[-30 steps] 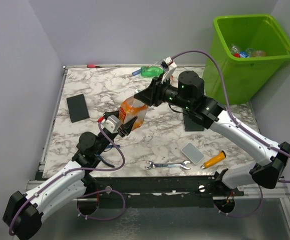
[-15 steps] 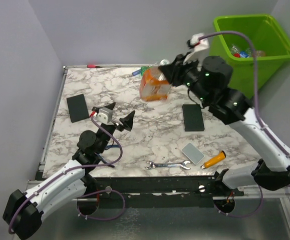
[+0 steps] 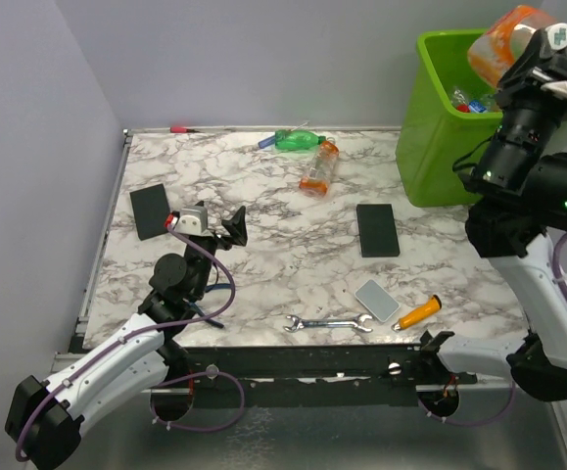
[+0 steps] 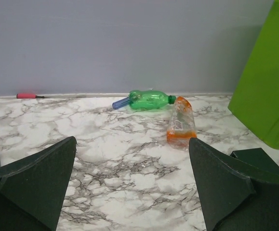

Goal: Put the plastic bottles in the bin
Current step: Place the plastic bottle in the trash bin, then pick up the plastic bottle from the corner of the board.

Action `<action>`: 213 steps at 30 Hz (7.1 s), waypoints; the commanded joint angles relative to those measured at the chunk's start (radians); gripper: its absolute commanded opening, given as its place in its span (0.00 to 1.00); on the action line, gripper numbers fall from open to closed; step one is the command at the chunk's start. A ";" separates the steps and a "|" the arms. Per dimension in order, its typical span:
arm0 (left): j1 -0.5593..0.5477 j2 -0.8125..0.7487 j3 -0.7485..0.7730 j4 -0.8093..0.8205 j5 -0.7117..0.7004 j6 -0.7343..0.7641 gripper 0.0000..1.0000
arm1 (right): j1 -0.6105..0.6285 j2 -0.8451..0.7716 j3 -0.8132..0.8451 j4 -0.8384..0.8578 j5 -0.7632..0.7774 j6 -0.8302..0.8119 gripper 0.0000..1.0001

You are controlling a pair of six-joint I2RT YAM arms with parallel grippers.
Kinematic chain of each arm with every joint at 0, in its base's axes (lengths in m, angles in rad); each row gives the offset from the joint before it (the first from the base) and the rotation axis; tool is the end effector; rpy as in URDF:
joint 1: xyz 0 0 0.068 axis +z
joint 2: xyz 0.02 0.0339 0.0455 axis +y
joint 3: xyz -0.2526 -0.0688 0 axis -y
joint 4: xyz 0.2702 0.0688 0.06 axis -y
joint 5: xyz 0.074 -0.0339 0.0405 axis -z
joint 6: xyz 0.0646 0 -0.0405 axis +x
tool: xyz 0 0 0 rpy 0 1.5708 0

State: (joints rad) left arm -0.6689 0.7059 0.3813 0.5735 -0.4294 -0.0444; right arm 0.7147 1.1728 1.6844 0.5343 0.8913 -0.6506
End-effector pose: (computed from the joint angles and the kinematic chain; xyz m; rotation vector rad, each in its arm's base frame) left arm 0.1984 -0.1225 0.2808 0.0525 1.3509 -0.3184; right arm 0.1732 0.0838 0.6301 0.3661 0.9276 -0.1751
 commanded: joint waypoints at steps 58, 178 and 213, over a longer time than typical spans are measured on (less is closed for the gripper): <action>-0.001 0.084 0.031 -0.059 -0.030 0.015 0.99 | -0.308 0.371 -0.064 -0.644 -0.806 1.061 0.95; -0.021 0.192 0.320 -0.288 0.717 -0.088 0.00 | -0.092 -0.211 -0.511 -0.674 -1.256 1.031 1.00; -0.080 0.022 0.073 -0.154 0.307 0.231 0.00 | 0.103 0.296 -0.022 -0.816 -0.972 0.931 0.64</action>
State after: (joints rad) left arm -0.7422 0.7288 0.4503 0.3958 -0.1230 0.2138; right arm 0.8093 1.4082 1.6169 -0.3046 -0.0975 0.2867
